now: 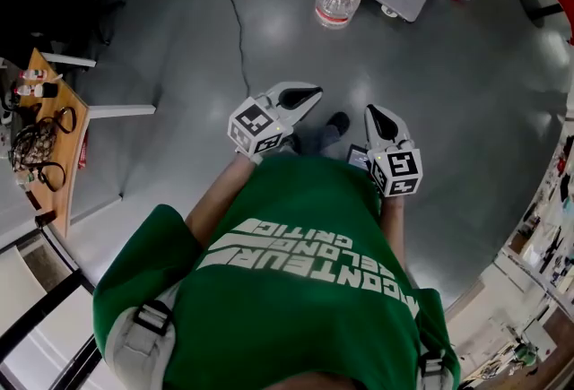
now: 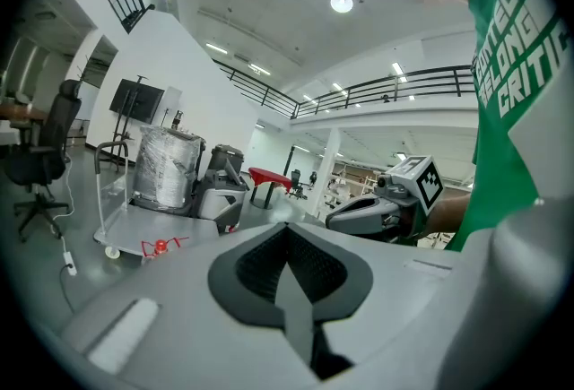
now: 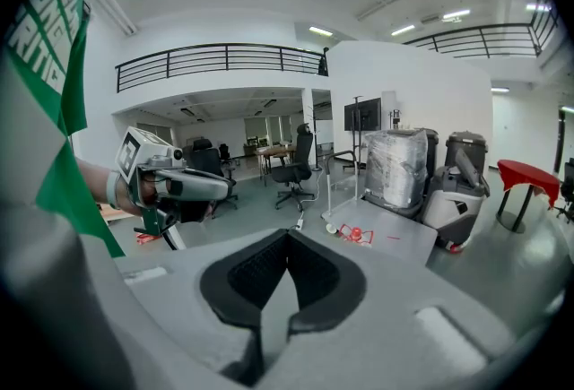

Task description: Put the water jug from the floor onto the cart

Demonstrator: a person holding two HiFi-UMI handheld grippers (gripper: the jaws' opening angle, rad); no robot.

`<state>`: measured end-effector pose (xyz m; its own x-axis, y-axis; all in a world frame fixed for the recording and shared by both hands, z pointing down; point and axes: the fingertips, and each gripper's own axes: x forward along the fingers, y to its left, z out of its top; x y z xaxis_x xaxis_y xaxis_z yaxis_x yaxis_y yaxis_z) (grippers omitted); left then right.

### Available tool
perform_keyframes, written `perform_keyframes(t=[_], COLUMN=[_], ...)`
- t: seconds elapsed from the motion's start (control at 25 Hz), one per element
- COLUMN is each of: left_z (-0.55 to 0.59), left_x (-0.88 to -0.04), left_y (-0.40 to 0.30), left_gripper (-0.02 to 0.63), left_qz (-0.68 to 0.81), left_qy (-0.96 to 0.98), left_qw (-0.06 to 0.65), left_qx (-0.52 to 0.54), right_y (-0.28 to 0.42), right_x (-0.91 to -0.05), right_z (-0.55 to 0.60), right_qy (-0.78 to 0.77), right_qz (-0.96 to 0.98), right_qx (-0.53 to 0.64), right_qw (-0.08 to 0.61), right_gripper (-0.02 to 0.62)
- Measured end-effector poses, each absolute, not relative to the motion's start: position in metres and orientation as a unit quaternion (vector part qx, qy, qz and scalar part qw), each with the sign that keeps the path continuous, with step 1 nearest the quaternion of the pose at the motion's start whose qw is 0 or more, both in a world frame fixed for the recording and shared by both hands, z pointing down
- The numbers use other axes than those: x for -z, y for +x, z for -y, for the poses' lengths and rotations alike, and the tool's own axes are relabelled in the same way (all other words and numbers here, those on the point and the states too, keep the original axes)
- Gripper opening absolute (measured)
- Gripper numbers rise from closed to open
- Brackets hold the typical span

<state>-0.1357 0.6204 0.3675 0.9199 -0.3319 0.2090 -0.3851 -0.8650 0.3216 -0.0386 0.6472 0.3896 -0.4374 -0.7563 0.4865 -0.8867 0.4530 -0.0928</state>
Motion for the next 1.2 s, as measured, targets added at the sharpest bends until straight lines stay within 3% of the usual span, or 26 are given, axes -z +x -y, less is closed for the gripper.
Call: perform_keyframes(t=[1.2], left_z=[-0.543], left_x=[-0.374], left_y=[-0.014], left_gripper=[0.014], left_qz=[0.194], left_qy=[0.958], left_qw=[0.181], left_qx=[-0.105], right_y=[0.086], right_x=[-0.404], right_z=[-0.572], right_qy=[0.49], right_qz=[0.836], right_qx=[-0.191], right_qw=[0.155], right_gripper=[-0.008])
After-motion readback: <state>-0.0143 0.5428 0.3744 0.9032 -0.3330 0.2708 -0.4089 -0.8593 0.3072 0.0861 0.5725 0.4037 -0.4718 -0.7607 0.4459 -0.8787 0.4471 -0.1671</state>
